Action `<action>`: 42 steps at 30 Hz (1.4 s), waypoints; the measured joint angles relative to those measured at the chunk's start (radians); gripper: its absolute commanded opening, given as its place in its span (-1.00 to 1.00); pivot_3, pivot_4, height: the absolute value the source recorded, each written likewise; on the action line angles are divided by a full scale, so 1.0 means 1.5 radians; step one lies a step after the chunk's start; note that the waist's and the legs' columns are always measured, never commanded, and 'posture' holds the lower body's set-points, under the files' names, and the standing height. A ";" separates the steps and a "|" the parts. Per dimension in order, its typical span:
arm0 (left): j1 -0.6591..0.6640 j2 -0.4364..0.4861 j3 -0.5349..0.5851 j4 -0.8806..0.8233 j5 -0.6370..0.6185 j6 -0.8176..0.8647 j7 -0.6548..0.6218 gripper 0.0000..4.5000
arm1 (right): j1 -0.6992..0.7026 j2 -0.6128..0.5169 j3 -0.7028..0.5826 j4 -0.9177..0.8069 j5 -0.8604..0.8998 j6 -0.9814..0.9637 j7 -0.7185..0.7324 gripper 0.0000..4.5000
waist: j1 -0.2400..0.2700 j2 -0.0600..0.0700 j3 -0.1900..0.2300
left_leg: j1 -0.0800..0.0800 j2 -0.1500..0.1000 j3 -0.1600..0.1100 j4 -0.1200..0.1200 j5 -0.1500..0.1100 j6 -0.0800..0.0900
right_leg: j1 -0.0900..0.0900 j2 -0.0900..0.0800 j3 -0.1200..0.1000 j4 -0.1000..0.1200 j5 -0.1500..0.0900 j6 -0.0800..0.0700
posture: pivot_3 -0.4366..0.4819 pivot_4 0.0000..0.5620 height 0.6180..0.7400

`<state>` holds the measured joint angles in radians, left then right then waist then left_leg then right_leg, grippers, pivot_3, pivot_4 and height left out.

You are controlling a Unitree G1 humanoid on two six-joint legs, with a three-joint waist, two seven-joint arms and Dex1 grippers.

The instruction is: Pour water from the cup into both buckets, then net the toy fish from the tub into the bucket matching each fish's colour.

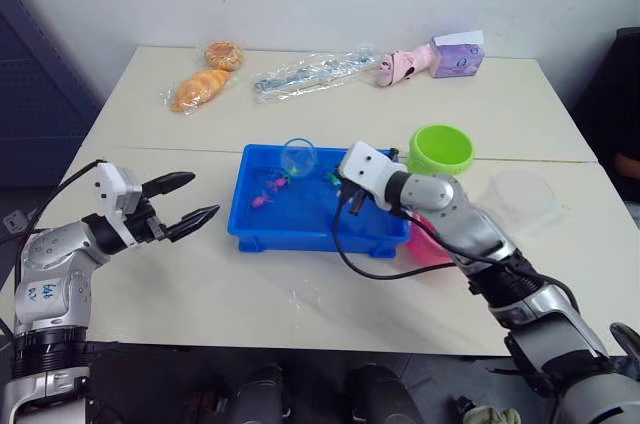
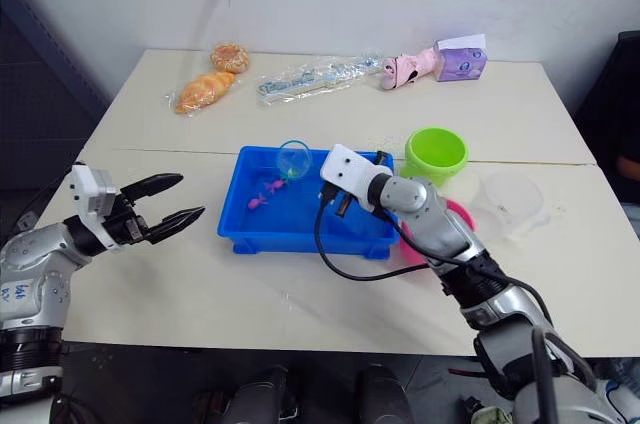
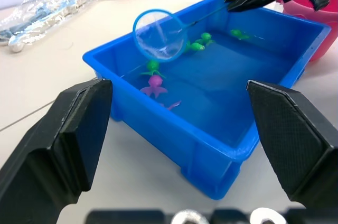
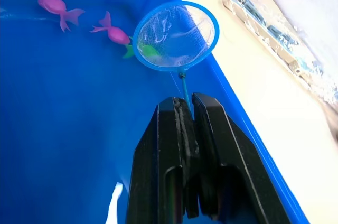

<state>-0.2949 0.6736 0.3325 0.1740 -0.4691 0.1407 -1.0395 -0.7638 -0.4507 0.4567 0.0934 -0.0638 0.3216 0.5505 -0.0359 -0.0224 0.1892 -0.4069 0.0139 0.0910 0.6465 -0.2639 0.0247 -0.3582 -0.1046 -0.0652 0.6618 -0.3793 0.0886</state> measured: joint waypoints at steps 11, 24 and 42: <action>-0.004 -0.001 -0.012 0.003 0.001 0.000 -0.002 0.94 | -0.015 0.031 0.006 0.079 -0.095 -0.050 0.003 -1.00 | -0.001 0.000 0.000 | 0.000 0.000 0.000 0.000 0.000 0.000 | 0.000 0.000 0.000 0.000 0.000 0.000 | -0.05 -0.47 1.00; -0.004 0.000 -0.012 0.019 0.001 0.000 -0.009 0.94 | -0.017 0.075 0.019 0.095 -0.172 -0.039 0.022 -1.00 | -0.012 0.000 0.000 | 0.000 0.000 0.000 0.000 0.000 0.000 | 0.000 0.000 0.000 0.000 0.000 0.000 | -0.05 -0.47 1.00; -0.002 0.000 -0.012 0.023 0.001 -0.007 -0.011 0.94 | 0.034 0.101 -0.048 0.001 -0.071 0.105 0.120 -1.00 | -0.014 0.000 0.000 | 0.000 0.000 0.000 -0.002 0.000 -0.001 | -0.001 0.000 0.000 0.000 0.000 0.000 | -0.05 -0.47 1.00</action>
<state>-0.2986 0.6729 0.3145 0.2078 -0.4673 0.1299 -1.0558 -0.7123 -0.2999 0.3851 0.0944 -0.1701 0.4787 0.7309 -0.0563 -0.0224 0.1892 -0.4068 0.0140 0.0910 0.6437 -0.2640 0.0236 -0.3590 -0.1046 -0.0654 0.6613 -0.3793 0.0885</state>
